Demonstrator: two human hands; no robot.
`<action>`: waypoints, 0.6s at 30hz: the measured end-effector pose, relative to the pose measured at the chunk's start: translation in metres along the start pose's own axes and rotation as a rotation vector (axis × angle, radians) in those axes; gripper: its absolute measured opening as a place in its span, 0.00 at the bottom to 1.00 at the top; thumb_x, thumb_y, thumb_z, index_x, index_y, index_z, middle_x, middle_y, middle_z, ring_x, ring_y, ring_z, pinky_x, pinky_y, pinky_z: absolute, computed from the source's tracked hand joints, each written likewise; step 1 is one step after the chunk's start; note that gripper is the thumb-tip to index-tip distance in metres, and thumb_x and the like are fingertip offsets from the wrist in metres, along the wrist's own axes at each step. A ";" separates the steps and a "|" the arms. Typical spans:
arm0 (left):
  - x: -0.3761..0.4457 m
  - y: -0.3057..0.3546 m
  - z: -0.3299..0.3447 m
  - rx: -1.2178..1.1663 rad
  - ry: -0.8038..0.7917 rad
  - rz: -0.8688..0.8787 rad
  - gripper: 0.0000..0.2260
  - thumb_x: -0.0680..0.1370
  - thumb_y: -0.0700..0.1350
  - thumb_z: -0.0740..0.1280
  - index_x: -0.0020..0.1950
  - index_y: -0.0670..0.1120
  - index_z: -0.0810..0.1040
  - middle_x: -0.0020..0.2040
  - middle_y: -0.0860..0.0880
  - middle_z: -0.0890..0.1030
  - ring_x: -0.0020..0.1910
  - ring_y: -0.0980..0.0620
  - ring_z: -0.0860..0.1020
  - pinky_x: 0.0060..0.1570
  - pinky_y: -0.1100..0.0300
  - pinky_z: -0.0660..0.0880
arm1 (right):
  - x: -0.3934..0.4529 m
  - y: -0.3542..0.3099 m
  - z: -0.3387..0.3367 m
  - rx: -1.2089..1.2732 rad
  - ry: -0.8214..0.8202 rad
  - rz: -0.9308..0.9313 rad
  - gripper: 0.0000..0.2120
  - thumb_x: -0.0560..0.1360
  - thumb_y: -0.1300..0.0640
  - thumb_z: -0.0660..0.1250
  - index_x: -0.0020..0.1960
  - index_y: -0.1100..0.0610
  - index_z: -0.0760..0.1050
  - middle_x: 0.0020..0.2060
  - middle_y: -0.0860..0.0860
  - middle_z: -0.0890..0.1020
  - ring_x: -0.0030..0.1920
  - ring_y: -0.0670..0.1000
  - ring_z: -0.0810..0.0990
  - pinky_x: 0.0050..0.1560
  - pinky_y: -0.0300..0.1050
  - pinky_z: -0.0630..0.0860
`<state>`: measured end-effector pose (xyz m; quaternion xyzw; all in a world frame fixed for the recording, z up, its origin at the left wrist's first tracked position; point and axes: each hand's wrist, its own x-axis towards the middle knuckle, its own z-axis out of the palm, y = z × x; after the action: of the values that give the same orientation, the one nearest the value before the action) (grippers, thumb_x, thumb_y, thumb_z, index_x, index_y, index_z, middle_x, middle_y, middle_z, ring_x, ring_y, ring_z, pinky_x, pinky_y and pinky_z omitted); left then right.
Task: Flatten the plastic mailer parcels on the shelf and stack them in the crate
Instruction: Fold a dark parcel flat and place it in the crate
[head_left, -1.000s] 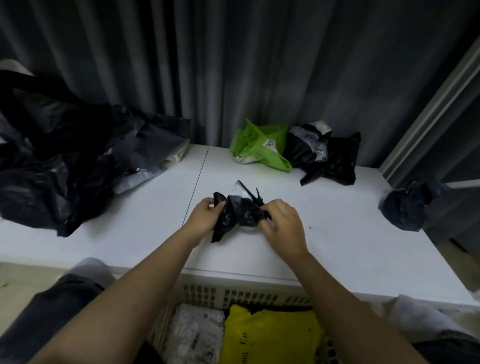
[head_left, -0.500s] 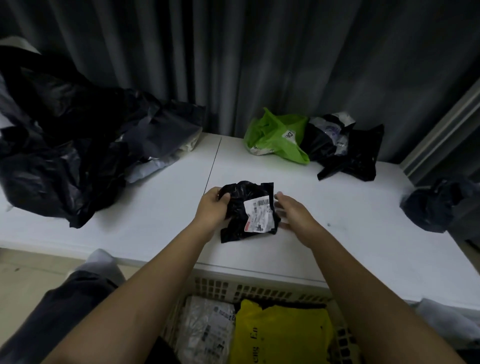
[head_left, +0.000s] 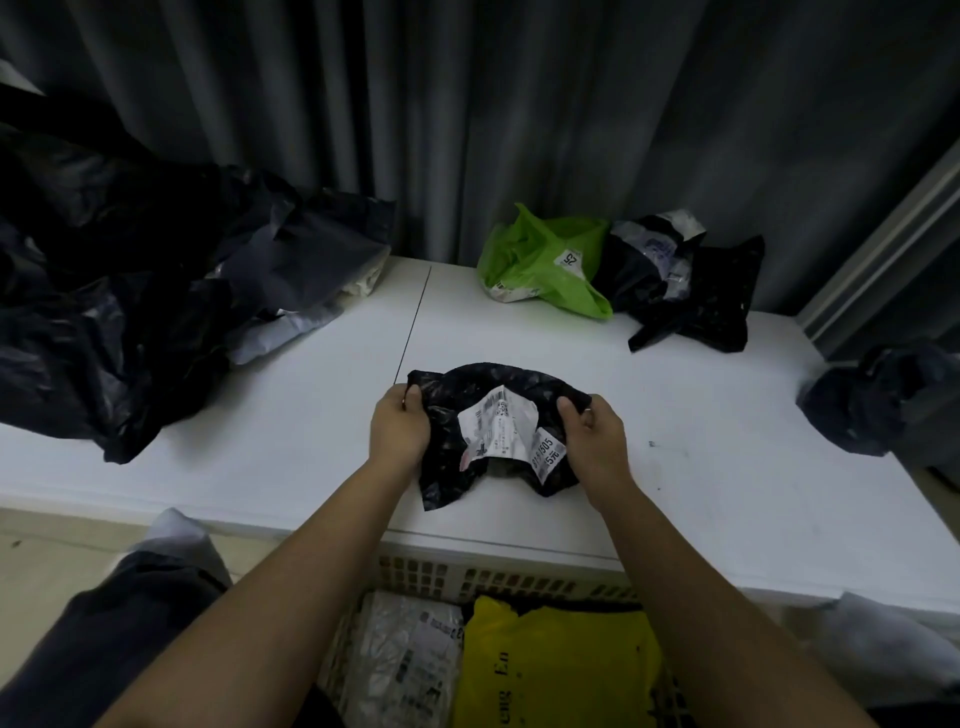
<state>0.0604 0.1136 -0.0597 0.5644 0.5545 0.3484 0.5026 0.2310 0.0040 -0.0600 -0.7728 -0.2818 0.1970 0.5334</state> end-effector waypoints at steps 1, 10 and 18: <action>0.000 -0.003 0.000 0.053 0.016 0.024 0.11 0.83 0.43 0.55 0.48 0.40 0.74 0.46 0.41 0.78 0.51 0.40 0.76 0.47 0.55 0.69 | 0.000 0.002 -0.002 -0.042 0.024 -0.013 0.12 0.79 0.54 0.63 0.40 0.59 0.68 0.29 0.48 0.68 0.31 0.47 0.68 0.33 0.42 0.65; -0.003 -0.010 -0.005 0.408 0.029 0.187 0.13 0.83 0.49 0.56 0.51 0.42 0.76 0.47 0.42 0.80 0.45 0.43 0.74 0.40 0.57 0.64 | 0.002 0.014 -0.022 -0.401 0.027 -0.128 0.13 0.80 0.52 0.61 0.54 0.62 0.73 0.34 0.53 0.75 0.37 0.55 0.74 0.34 0.44 0.65; -0.005 -0.007 -0.006 0.593 0.089 0.255 0.16 0.82 0.51 0.57 0.64 0.42 0.72 0.59 0.38 0.75 0.55 0.36 0.74 0.47 0.50 0.69 | -0.008 0.022 -0.023 -0.535 0.108 -0.078 0.17 0.81 0.49 0.58 0.64 0.58 0.69 0.49 0.59 0.80 0.48 0.60 0.79 0.40 0.45 0.69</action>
<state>0.0521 0.1086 -0.0644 0.7351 0.5783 0.2563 0.2439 0.2436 -0.0236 -0.0727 -0.8842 -0.3245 0.0531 0.3317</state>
